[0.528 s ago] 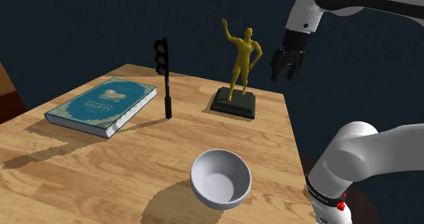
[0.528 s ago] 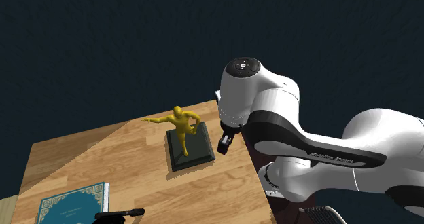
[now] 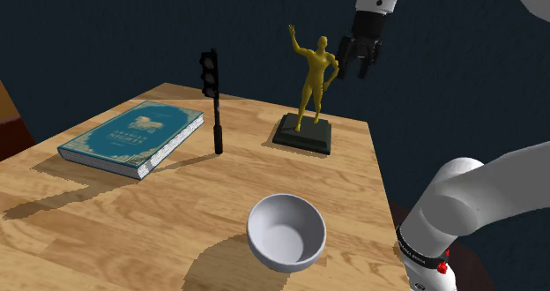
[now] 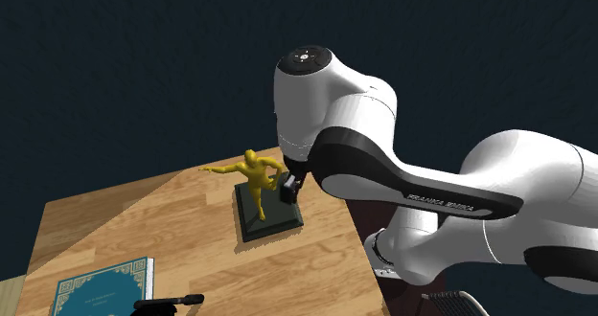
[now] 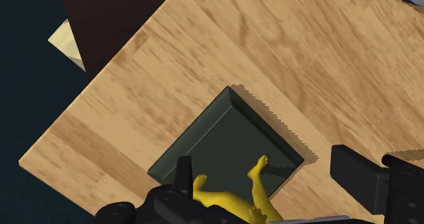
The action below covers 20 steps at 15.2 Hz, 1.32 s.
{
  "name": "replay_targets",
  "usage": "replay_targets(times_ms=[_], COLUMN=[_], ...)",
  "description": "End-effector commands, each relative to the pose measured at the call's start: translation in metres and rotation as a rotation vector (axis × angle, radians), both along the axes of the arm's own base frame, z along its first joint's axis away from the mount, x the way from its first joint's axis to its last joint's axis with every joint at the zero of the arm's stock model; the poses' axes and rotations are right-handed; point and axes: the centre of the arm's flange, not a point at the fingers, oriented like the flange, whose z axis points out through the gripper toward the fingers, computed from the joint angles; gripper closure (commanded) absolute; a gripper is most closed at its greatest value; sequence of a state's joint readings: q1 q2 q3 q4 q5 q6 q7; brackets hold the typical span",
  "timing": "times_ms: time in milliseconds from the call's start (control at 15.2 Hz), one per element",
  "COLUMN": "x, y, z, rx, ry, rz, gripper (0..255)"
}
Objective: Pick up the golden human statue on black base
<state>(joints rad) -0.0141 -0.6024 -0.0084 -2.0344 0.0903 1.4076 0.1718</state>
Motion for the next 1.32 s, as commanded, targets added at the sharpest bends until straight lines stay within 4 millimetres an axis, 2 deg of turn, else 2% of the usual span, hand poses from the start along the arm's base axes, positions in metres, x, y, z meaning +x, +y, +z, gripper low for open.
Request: replay_targets(times_ms=[0,660,726,1188,1254], x=[0.019,0.115,0.118,0.118,0.118], y=[-0.001,0.006,0.006,0.006,0.006], z=[0.016,0.105,0.107,0.067,0.067], rx=[-0.007,-0.04,-0.041,-0.041,-0.041], ry=[-0.003,-0.02,-0.021,-0.021,-0.021], rz=[0.0,0.001,0.001,0.001,0.001], gripper=[0,0,0,0,0])
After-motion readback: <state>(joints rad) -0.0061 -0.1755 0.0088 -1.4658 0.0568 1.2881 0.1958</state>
